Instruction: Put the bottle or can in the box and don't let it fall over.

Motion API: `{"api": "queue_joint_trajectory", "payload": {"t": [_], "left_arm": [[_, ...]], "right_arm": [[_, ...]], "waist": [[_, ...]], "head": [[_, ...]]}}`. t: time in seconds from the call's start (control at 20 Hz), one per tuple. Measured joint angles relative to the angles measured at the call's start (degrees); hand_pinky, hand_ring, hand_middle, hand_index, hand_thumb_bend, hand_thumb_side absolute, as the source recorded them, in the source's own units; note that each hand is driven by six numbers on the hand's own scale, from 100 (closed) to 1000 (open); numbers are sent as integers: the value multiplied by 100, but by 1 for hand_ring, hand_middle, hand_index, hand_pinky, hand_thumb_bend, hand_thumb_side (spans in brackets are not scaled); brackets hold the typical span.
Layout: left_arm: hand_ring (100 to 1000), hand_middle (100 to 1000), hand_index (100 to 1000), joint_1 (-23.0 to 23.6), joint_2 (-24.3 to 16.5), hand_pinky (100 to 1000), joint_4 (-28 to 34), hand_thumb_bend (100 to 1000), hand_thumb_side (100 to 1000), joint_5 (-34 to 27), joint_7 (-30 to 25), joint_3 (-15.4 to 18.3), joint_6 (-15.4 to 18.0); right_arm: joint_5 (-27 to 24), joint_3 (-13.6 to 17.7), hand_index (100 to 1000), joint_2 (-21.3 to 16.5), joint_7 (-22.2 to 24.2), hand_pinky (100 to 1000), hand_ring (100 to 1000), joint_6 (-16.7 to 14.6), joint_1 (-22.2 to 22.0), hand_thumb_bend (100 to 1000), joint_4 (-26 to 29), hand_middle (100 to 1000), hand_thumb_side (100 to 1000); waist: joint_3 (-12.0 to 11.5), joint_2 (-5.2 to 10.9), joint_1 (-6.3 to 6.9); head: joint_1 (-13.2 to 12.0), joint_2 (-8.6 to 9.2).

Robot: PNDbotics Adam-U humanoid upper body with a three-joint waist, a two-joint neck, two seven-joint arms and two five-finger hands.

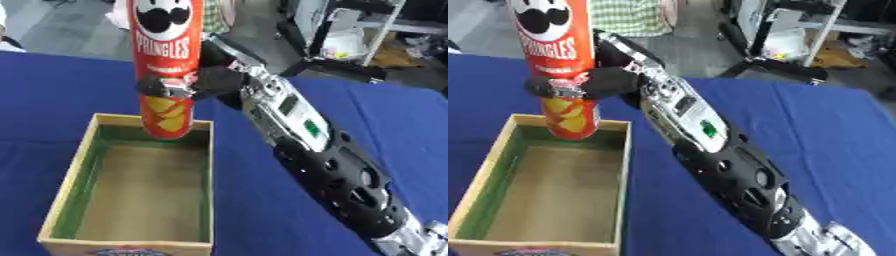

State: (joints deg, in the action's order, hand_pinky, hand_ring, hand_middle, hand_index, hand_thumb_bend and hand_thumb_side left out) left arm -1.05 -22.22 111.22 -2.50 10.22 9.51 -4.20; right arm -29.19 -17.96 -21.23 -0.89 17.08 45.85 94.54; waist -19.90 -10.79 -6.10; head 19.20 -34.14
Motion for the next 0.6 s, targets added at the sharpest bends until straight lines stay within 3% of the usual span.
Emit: {"api": "queue_joint_trajectory", "payload": {"t": [0.1, 0.15, 0.2, 0.25, 0.3, 0.35, 0.45, 0.6], "left_arm": [[890, 814, 779, 0, 0, 956, 0, 100, 654, 1, 0, 3, 0], [890, 814, 779, 0, 0, 956, 0, 100, 654, 1, 0, 3, 0], [890, 814, 779, 0, 0, 956, 0, 100, 654, 1, 0, 3, 0], [889, 814, 779, 0, 0, 956, 0, 100, 654, 1, 0, 3, 0], [889, 814, 779, 0, 0, 956, 0, 100, 654, 2, 0, 3, 0], [889, 814, 779, 0, 0, 956, 0, 100, 655, 2, 0, 4, 0], [889, 814, 779, 0, 0, 957, 0, 100, 656, 2, 0, 4, 0], [889, 814, 780, 0, 0, 957, -1, 100, 655, 3, -1, 4, 1]], "right_arm": [[-38, -18, 628, 33, -75, 1000, 1000, 6, -1, 672, -55, 975, 100], [-74, -33, 691, 38, -115, 1000, 1000, 18, -1, 799, -79, 988, 204], [-106, -46, 705, 38, -156, 1000, 1000, 34, -1, 815, -98, 992, 217], [-132, -49, 800, 38, -195, 1000, 1000, 48, -2, 941, -117, 1000, 324], [-142, -62, 825, 38, -220, 1000, 1000, 63, -2, 971, -134, 1000, 350], [-140, -77, 907, 38, -234, 1000, 1000, 79, -3, 1000, -150, 1000, 413], [-66, -80, 966, 38, -233, 1000, 1000, 117, -3, 1000, -168, 1000, 467], [216, -77, 992, 33, -195, 1000, 1000, 183, -3, 1000, -194, 1000, 509]], "waist": [[0, -1, 0], [0, -2, 0], [0, -4, 0], [0, -6, 0], [2, -8, 0], [6, -11, 0], [17, -12, 0], [35, -12, 1]], "head": [[3, 0], [3, 0], [3, 0], [3, 0], [3, 0], [3, 0], [0, 0], [-21, 0]]}}
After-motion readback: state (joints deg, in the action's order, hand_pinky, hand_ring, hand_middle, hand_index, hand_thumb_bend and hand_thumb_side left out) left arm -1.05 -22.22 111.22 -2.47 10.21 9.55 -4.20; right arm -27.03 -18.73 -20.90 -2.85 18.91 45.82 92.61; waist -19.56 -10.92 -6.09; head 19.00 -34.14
